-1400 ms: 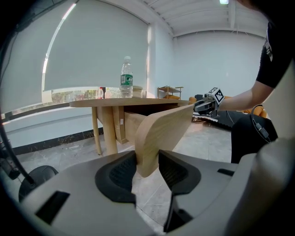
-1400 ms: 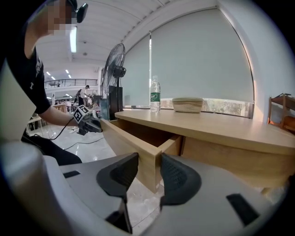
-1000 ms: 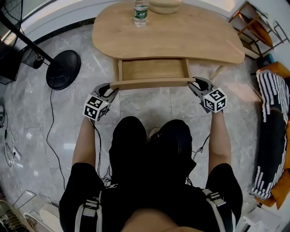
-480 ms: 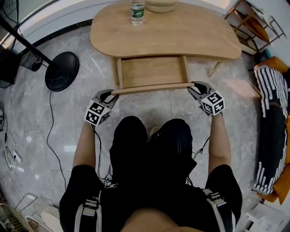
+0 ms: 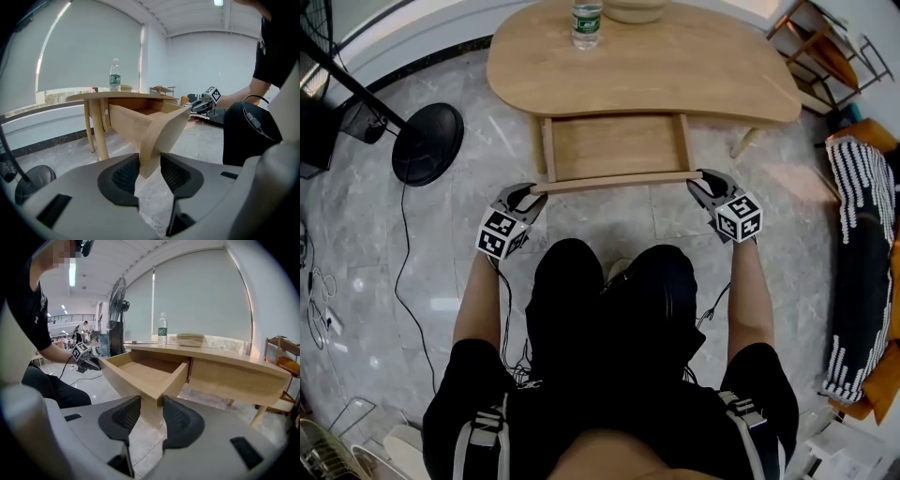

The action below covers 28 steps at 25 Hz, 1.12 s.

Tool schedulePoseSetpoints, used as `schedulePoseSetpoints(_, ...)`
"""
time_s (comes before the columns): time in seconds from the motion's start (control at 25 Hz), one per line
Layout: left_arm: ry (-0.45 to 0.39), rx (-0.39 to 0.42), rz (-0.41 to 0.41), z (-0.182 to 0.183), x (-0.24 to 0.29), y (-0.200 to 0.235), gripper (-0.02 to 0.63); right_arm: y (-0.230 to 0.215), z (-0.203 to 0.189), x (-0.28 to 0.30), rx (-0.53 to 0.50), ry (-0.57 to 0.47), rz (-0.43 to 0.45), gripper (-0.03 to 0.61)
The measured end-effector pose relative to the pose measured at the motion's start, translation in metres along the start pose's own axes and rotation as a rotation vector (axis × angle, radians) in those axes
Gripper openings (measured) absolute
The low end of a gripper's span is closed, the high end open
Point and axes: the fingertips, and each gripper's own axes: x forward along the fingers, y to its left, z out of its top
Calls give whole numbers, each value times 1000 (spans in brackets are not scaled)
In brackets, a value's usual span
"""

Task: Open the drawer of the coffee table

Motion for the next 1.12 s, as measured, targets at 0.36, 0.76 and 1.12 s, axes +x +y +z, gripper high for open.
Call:
schedulePoseSetpoints(0.36,-41,-95,98,12,-38,9,161,7,17,-40,33,-175,-221,179)
schedulePoseSetpoints(0.76,-260,-84,299,114,-91,14,136,45,148,-53,128,-556,-407,110)
schedulePoseSetpoints(1.12,-441,-99,416,218,-89,-1,28,73,248,-46,85,-622,-493,12)
